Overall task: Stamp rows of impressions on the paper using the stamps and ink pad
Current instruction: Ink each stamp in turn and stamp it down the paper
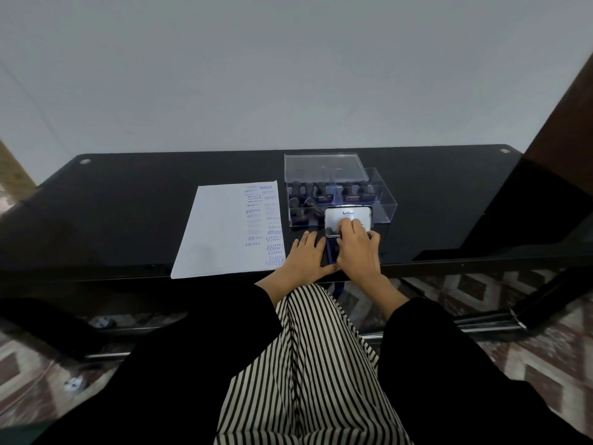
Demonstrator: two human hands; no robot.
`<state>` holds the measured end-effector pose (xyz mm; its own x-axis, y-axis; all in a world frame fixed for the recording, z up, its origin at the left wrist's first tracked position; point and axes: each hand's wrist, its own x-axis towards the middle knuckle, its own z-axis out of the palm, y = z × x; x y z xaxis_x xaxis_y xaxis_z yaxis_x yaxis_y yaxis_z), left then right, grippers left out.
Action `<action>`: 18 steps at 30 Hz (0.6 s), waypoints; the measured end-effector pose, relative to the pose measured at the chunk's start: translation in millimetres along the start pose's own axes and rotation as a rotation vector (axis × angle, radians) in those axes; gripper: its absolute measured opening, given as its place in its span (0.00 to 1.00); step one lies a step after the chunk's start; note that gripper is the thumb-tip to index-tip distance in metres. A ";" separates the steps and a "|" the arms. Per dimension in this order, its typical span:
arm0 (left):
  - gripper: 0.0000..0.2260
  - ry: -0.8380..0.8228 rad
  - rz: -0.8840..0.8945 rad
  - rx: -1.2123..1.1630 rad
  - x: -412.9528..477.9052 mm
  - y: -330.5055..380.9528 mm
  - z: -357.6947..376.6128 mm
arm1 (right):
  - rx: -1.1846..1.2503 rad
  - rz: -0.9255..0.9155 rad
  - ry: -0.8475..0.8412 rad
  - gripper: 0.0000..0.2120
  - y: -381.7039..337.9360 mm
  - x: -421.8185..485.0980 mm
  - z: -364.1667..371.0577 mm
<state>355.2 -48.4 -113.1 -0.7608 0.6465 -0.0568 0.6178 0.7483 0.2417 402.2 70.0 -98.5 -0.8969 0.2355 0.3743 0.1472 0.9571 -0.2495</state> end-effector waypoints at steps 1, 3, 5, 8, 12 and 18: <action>0.35 -0.002 -0.001 0.000 -0.2 0.2 -0.1 | 0.004 0.002 -0.002 0.10 -0.3 0.3 -0.5; 0.35 -0.005 -0.002 0.000 -0.4 0.9 -0.5 | 0.015 0.004 0.006 0.10 -0.5 -1.1 -0.8; 0.35 -0.002 -0.002 0.006 -0.1 1.2 -1.4 | 0.025 0.003 0.022 0.10 0.2 -4.9 0.2; 0.35 -0.005 -0.001 0.004 0.8 1.5 -3.4 | 0.035 -0.002 0.057 0.10 1.9 -12.0 2.8; 0.35 0.004 0.005 -0.005 1.3 2.0 -5.0 | 0.026 0.007 0.067 0.10 1.9 -15.3 5.3; 0.35 0.014 0.007 0.004 2.3 -0.6 -1.5 | 0.023 0.011 0.018 0.11 -0.5 -6.5 0.5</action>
<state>352.8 -47.6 -111.9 -0.7592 0.6495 -0.0411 0.6239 0.7444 0.2379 407.7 67.9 -101.2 -0.8876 0.2496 0.3870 0.1475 0.9502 -0.2745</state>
